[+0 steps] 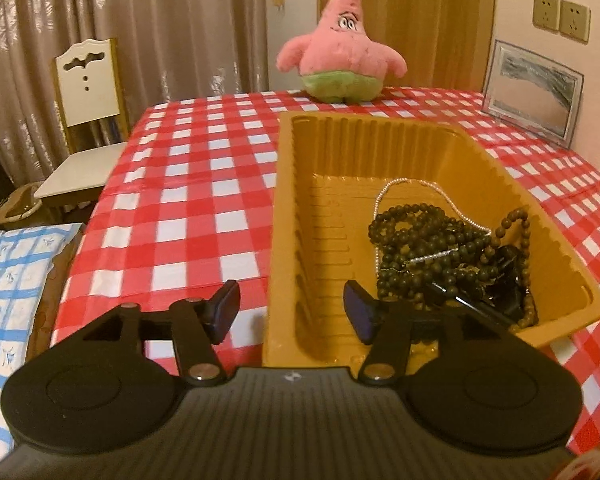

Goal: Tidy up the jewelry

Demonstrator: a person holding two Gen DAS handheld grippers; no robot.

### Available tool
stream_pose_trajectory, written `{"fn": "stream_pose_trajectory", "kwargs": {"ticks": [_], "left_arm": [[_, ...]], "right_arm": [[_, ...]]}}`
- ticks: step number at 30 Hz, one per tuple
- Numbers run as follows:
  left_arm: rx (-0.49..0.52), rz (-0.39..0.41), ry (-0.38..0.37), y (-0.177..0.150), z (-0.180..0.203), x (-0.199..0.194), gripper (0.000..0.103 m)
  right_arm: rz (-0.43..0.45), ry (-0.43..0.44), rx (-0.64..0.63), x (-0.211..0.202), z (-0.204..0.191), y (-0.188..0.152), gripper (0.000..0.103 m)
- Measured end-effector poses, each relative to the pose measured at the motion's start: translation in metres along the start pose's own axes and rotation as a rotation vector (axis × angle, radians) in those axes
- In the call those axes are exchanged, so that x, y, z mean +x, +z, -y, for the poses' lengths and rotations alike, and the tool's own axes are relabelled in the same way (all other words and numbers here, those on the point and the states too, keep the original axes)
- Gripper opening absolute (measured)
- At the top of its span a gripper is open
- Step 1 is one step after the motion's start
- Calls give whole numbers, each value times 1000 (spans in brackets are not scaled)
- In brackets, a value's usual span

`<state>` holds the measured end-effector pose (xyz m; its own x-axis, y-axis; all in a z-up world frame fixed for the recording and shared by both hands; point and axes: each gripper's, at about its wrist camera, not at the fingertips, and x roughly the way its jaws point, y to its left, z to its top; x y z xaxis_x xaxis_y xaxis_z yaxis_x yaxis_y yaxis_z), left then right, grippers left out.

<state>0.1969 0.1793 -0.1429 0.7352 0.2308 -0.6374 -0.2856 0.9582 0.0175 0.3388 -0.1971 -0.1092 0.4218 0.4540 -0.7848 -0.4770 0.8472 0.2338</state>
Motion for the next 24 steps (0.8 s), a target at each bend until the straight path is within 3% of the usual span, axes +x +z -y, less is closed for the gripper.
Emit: {"fn": "stream_pose_trajectory", "kwargs": {"ticks": [4, 13, 24], "left_arm": [[-40, 11, 19, -2, -3, -18, 65], [-121, 21, 60, -6, 7, -74, 66], [-73, -60, 24, -1, 49, -126, 70]], "right_arm": [[-8, 34, -16, -1, -7, -9, 60], [-12, 69, -40, -3, -25, -19, 62], [20, 60, -58, -31, -51, -48, 62]]}}
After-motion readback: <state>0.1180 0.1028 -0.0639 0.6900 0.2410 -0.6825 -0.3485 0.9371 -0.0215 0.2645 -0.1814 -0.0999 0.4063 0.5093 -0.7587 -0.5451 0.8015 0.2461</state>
